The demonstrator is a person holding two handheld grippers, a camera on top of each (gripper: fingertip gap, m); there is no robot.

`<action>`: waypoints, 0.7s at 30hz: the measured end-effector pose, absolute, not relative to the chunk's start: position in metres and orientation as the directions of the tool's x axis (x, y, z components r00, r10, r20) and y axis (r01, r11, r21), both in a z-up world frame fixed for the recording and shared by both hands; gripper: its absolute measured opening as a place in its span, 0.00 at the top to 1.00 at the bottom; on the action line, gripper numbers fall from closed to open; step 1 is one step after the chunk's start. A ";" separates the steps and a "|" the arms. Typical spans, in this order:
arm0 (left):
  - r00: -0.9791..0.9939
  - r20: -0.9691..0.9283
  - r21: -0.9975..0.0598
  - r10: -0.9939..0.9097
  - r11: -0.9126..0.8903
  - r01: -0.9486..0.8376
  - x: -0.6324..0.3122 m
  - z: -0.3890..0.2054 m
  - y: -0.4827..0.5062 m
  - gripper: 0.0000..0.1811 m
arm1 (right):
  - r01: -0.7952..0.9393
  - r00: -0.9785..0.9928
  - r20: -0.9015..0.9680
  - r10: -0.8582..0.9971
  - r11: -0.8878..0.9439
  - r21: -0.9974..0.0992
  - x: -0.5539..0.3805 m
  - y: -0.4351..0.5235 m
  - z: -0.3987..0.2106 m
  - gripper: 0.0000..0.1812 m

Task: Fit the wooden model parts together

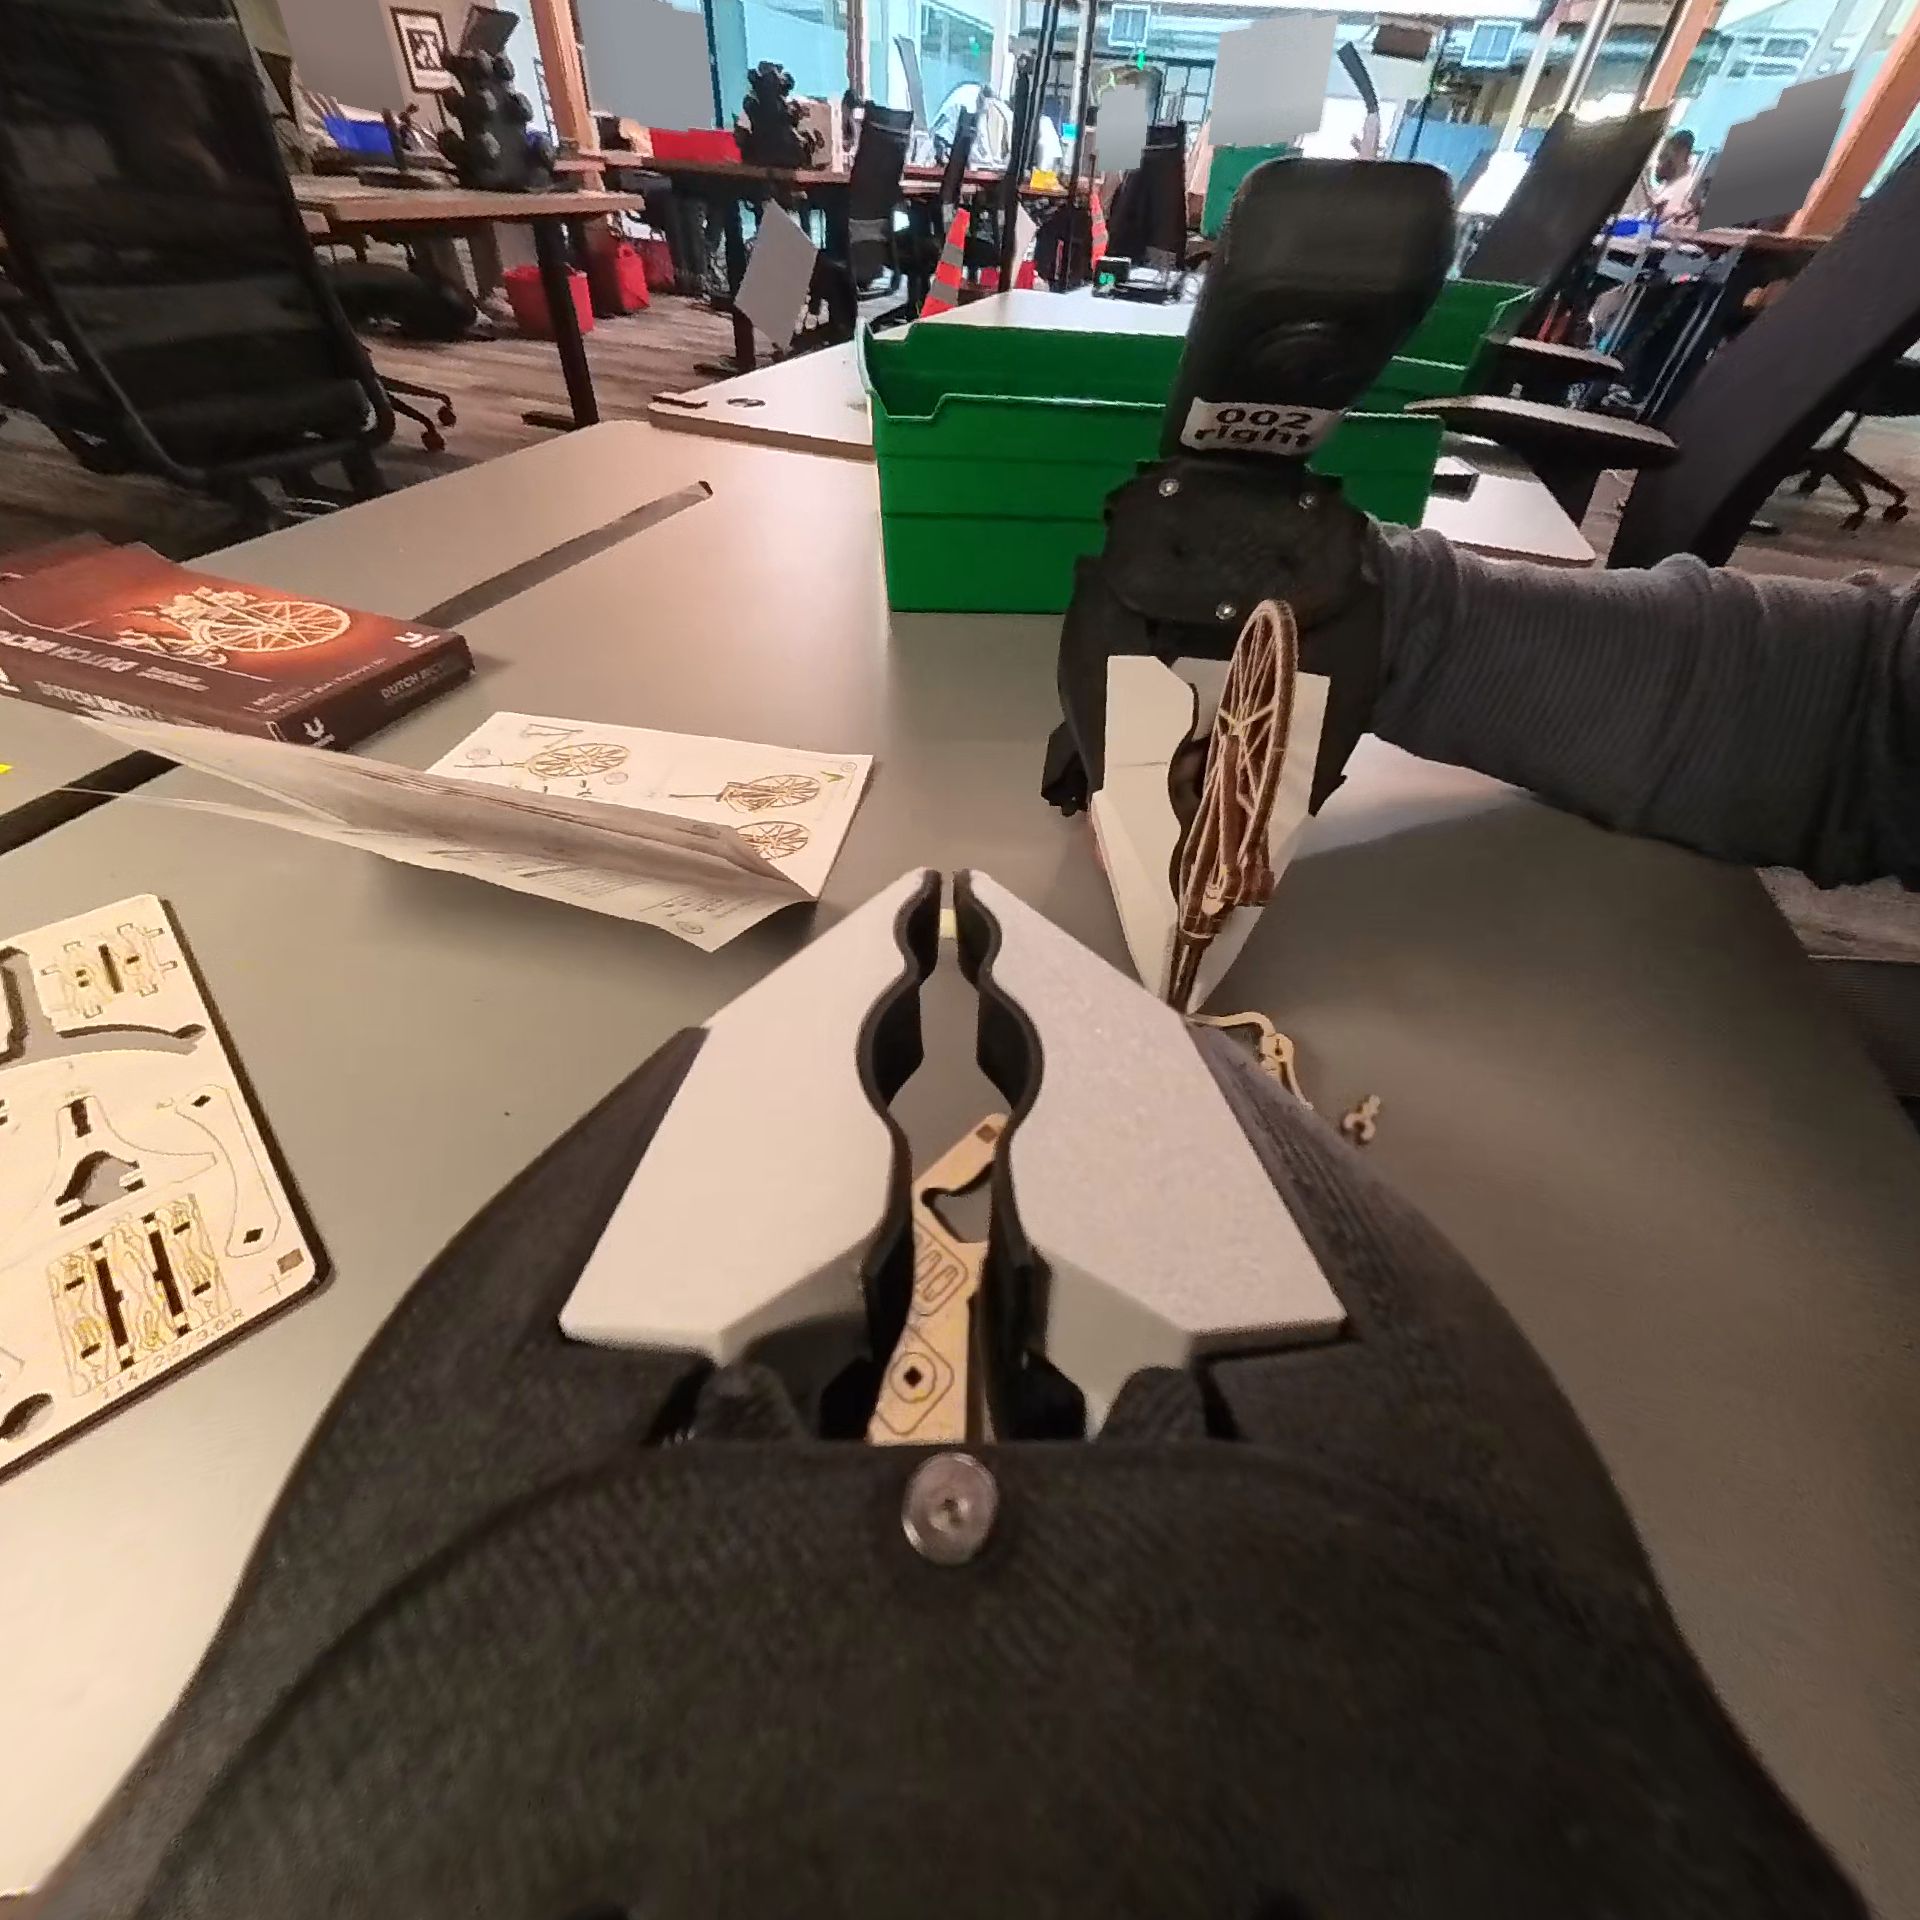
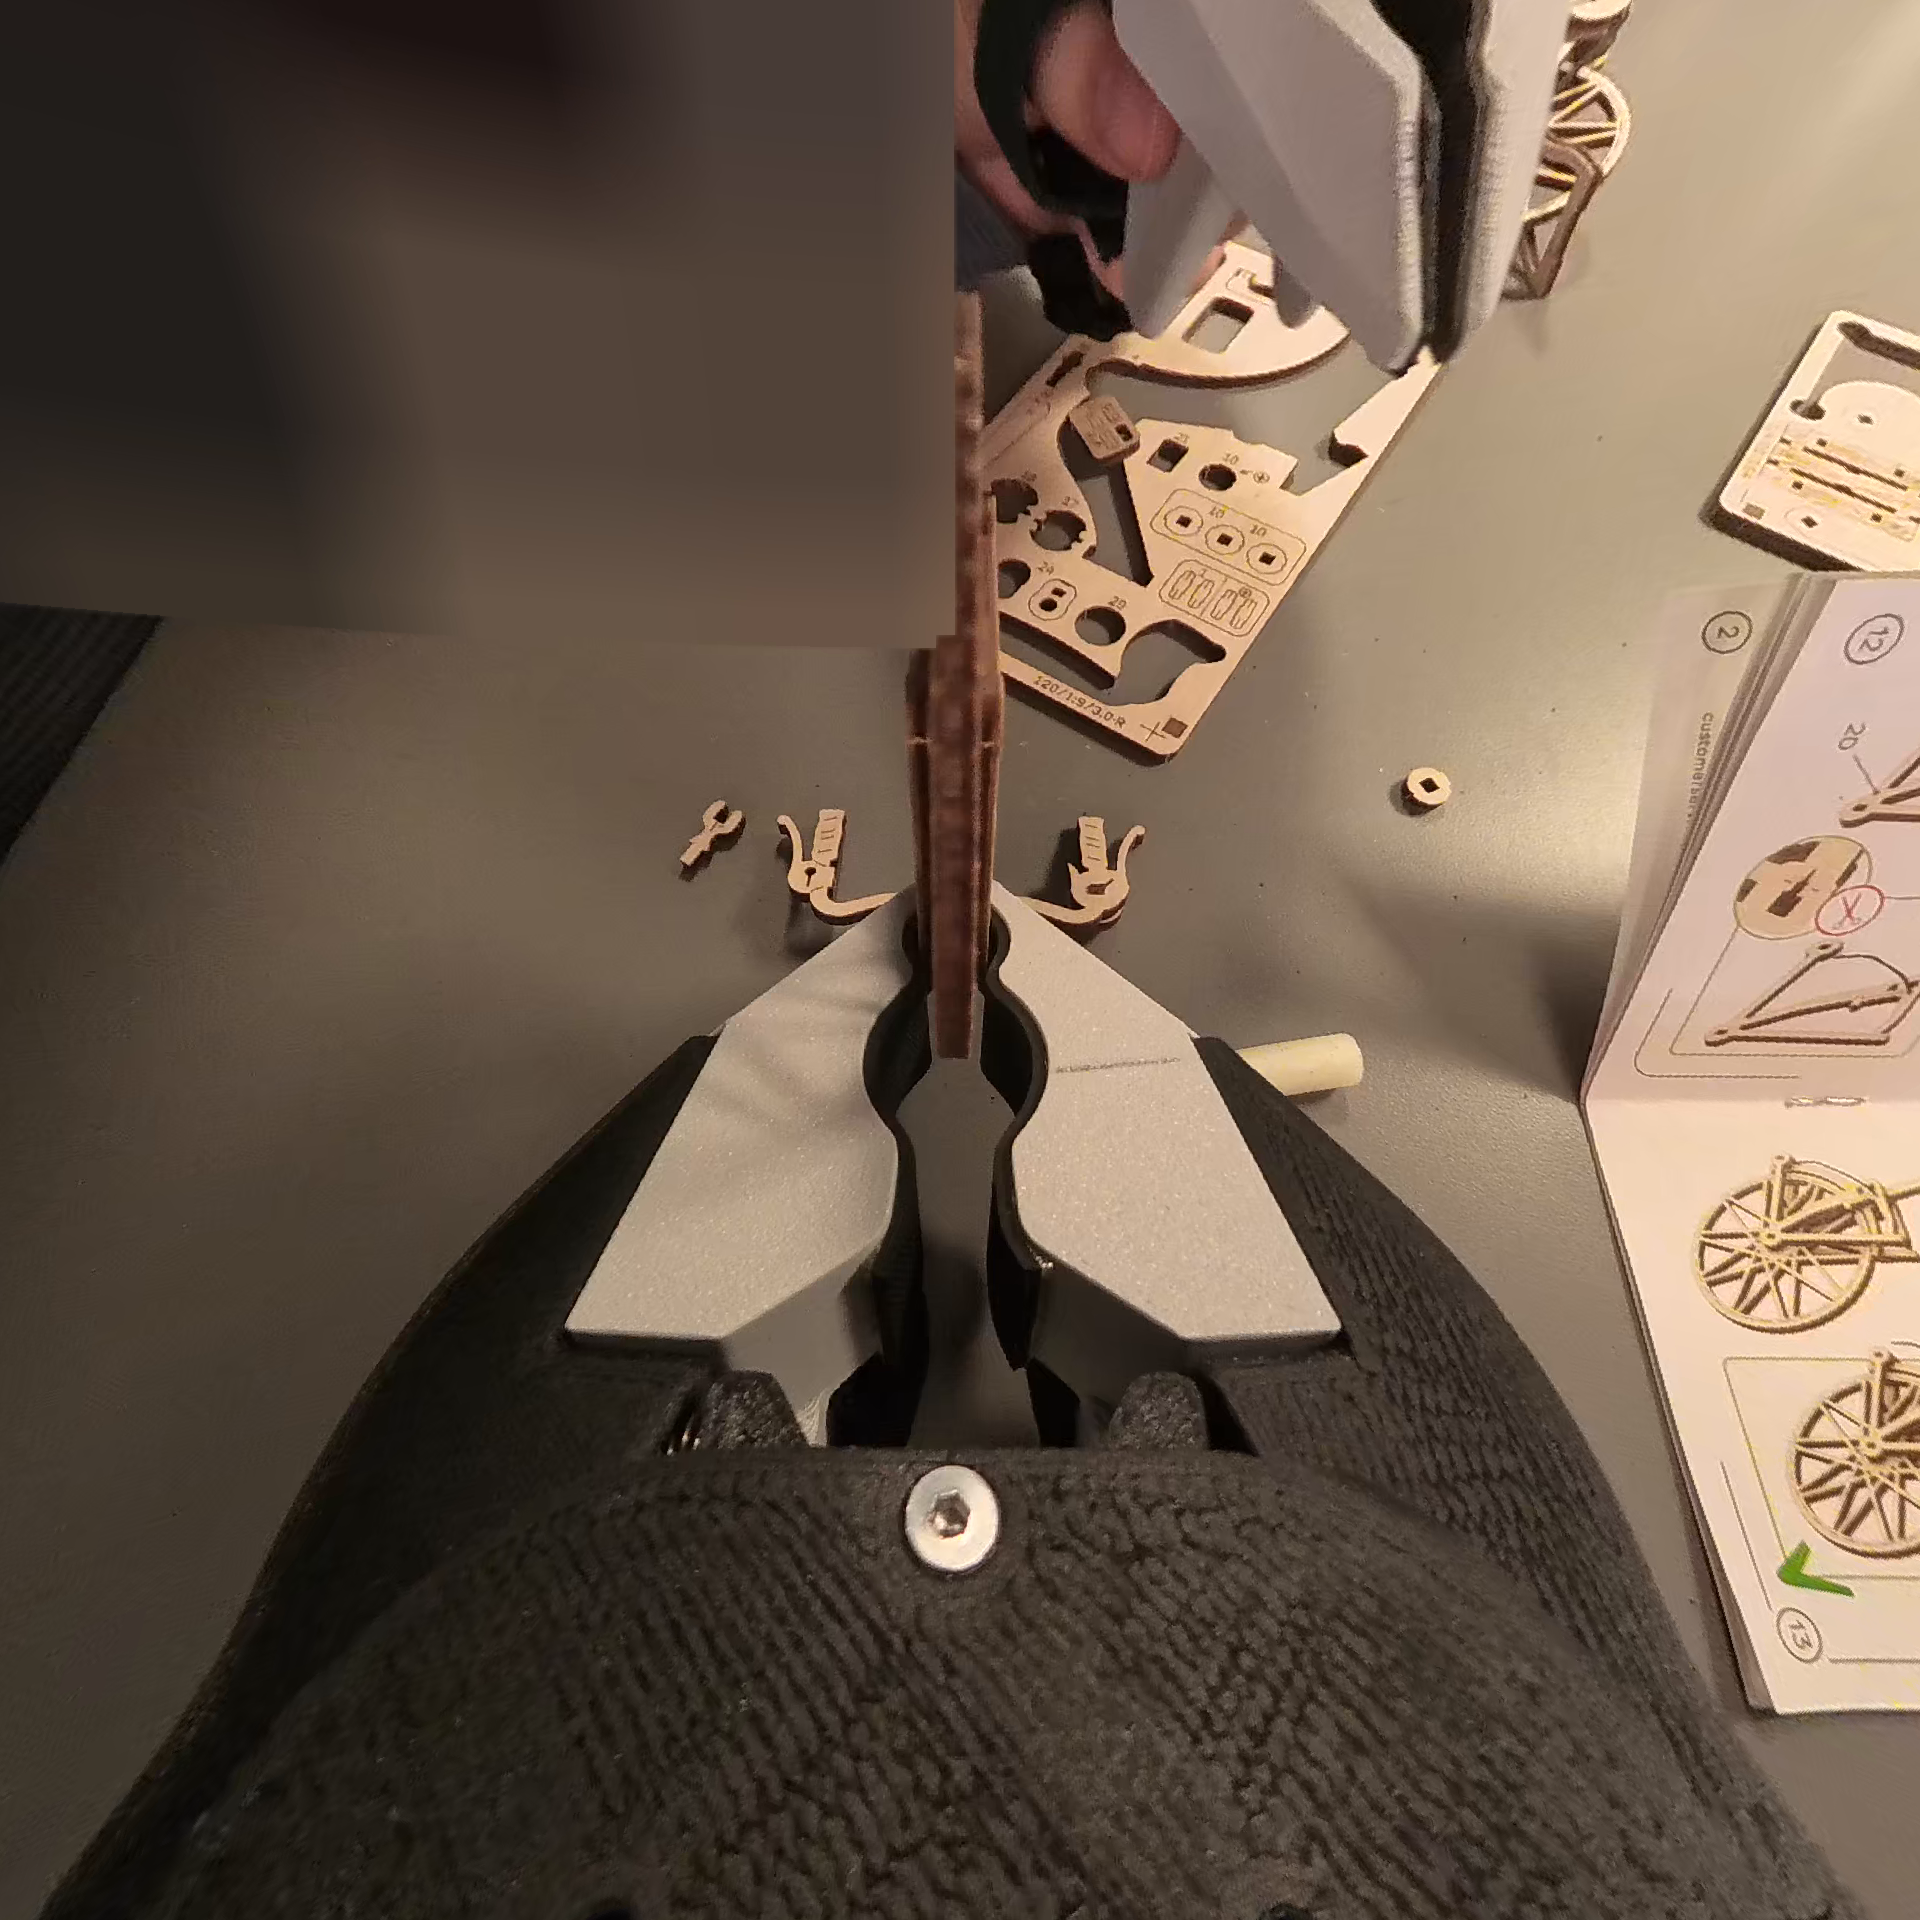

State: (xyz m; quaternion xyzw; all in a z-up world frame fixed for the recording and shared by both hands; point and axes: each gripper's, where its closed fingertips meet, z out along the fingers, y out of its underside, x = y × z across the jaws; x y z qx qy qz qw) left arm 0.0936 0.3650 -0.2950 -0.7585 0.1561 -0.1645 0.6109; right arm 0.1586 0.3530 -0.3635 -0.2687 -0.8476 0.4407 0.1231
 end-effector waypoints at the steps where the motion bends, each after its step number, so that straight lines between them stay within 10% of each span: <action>1: 0.898 0.050 -0.979 -0.437 -0.198 -0.042 0.093 -0.295 0.365 0.99 | 0.346 -0.826 -0.029 0.563 0.465 -0.815 0.159 0.353 -0.363 1.00; 21: 0.892 0.037 -0.987 -0.450 -0.156 -0.038 0.093 -0.293 0.365 1.00 | 0.354 -0.811 -0.034 0.584 0.443 -0.824 0.156 0.359 -0.362 1.00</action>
